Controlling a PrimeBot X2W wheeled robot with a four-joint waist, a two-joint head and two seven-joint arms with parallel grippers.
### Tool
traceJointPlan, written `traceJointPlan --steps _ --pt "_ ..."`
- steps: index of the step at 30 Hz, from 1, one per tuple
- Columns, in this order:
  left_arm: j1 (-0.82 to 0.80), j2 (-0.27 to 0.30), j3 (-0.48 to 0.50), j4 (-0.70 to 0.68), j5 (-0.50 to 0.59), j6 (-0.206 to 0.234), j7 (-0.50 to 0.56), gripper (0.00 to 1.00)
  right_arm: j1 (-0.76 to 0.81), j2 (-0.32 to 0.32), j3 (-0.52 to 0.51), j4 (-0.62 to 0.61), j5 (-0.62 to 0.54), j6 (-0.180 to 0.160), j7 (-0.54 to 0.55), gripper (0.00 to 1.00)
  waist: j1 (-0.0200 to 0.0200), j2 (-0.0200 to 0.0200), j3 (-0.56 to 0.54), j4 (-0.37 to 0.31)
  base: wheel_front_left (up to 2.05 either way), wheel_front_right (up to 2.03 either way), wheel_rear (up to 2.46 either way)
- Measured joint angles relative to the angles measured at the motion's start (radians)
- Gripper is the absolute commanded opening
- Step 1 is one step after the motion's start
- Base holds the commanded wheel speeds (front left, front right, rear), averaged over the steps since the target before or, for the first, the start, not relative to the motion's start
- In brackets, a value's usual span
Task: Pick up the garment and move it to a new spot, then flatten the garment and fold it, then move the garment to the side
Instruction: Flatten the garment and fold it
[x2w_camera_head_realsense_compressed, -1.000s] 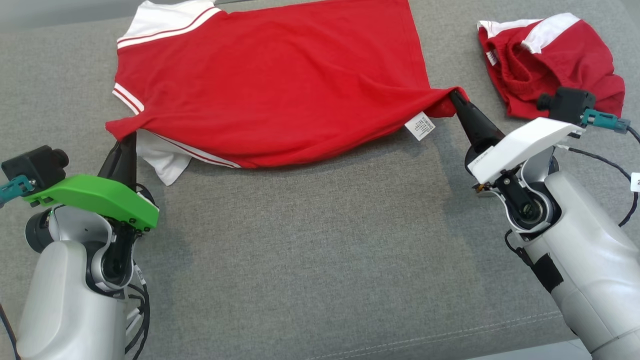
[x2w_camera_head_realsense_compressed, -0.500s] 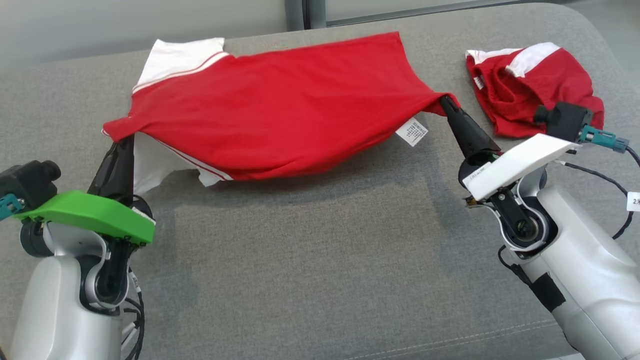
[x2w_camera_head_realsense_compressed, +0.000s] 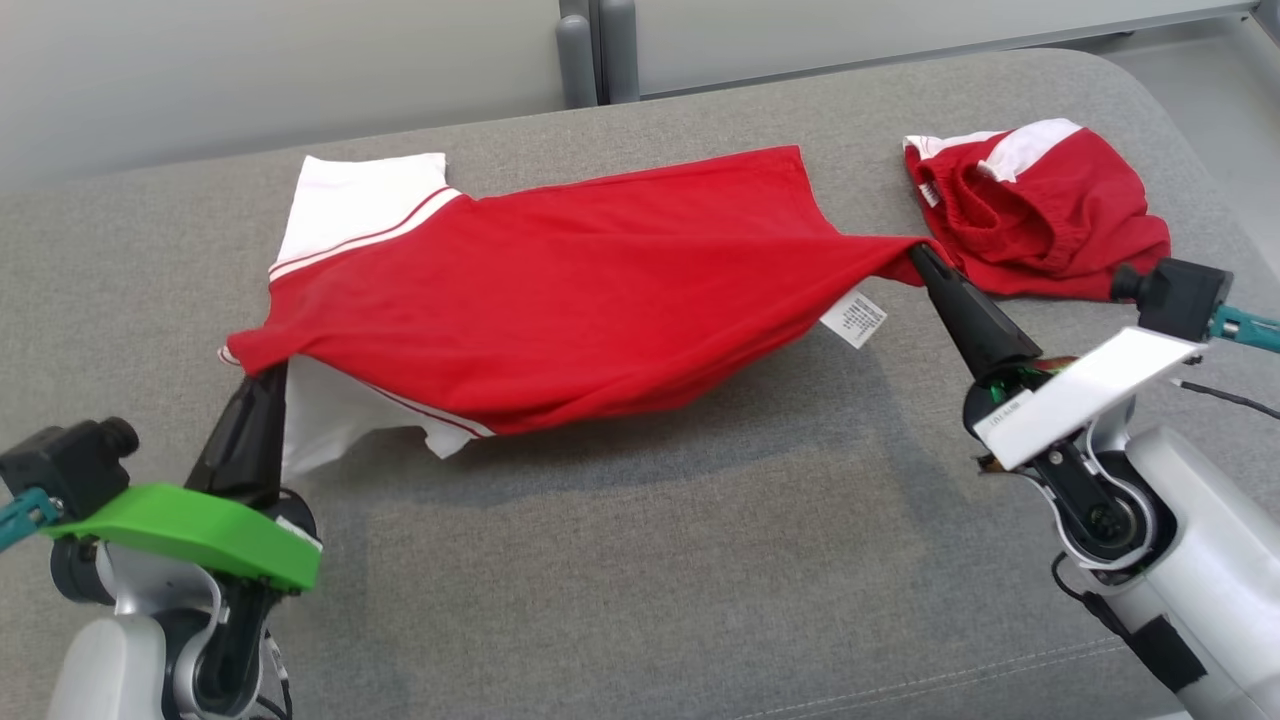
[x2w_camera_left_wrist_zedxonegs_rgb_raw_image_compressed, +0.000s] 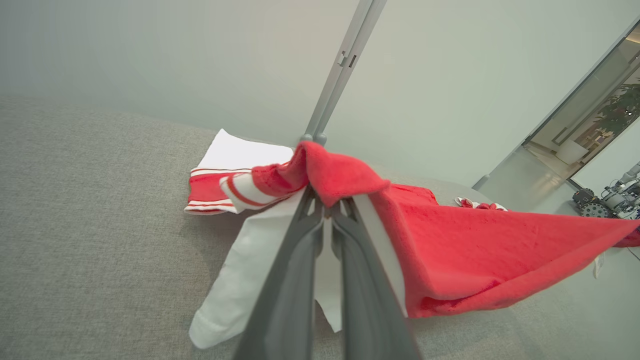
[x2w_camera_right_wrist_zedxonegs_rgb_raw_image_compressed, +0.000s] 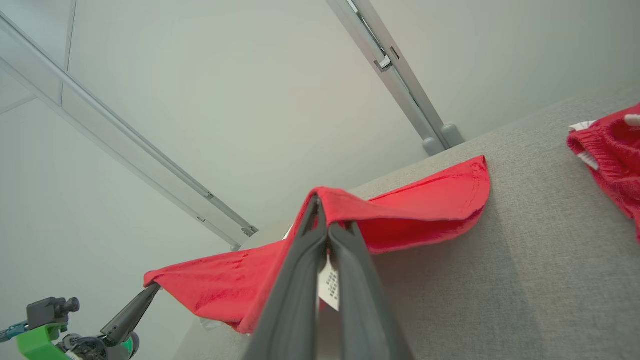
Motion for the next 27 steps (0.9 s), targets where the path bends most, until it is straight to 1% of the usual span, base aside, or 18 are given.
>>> traceJointPlan --steps 4,7,11,14,17,19,21,22,23,24,27 --pt "0.045 0.003 -0.004 -0.021 -0.006 0.005 0.031 0.00 0.027 -0.029 -0.002 -0.014 0.026 0.000 0.000 0.00 0.0000 0.0000 0.006 0.002 0.00 0.00 0.00" --pt "0.054 0.006 -0.006 -0.015 -0.025 0.006 0.059 0.00 0.032 -0.030 0.002 0.001 0.046 0.000 0.014 0.00 0.0000 0.0000 0.017 0.002 0.00 0.00 0.00" --pt "0.045 0.015 -0.025 0.021 -0.027 0.021 0.105 0.00 0.027 -0.025 0.028 0.059 0.058 0.000 0.067 0.00 0.0000 0.0000 0.040 0.002 0.00 0.00 0.00" --pt "-0.009 0.019 -0.052 0.064 -0.018 0.033 0.146 0.00 -0.019 -0.019 0.037 0.117 0.059 0.000 0.105 0.00 0.0000 0.0000 0.065 0.001 0.00 0.00 0.00" --pt "-0.105 0.023 -0.065 0.109 0.015 0.051 0.161 0.00 -0.110 -0.011 0.031 0.163 0.052 -0.003 0.124 0.00 0.0000 0.0000 0.097 0.000 0.00 0.00 0.00" --pt "-0.175 0.018 -0.062 0.138 0.022 0.067 0.155 0.00 -0.174 0.007 0.016 0.191 0.040 -0.021 0.123 0.00 0.0000 0.0000 0.120 -0.001 0.00 0.00 0.00" --pt "-0.240 0.010 -0.061 0.164 0.036 0.079 0.142 0.00 -0.225 0.023 0.009 0.210 0.039 -0.025 0.123 0.00 0.0000 0.0000 0.145 -0.002 0.00 0.00 0.00" --pt "-0.269 0.003 -0.062 0.177 0.044 0.087 0.132 0.51 -0.244 0.031 0.007 0.218 0.038 -0.030 0.123 0.00 0.0000 0.0000 0.158 -0.002 0.00 0.00 0.00" --pt "-0.294 -0.002 -0.063 0.184 0.060 0.090 0.119 0.51 -0.259 0.040 0.007 0.225 0.033 -0.030 0.123 0.00 0.0000 0.0000 0.170 -0.003 0.00 0.00 0.00" --pt "-0.318 -0.008 -0.066 0.193 0.075 0.090 0.109 0.99 -0.272 0.048 0.008 0.234 0.028 -0.029 0.123 0.00 0.0000 0.0000 0.184 -0.003 0.00 0.00 0.00" --pt "-0.365 -0.021 -0.065 0.220 0.091 0.094 0.062 1.00 -0.294 0.067 0.012 0.258 0.024 -0.026 0.120 0.00 0.0000 0.0000 0.222 -0.004 0.00 0.00 0.00"
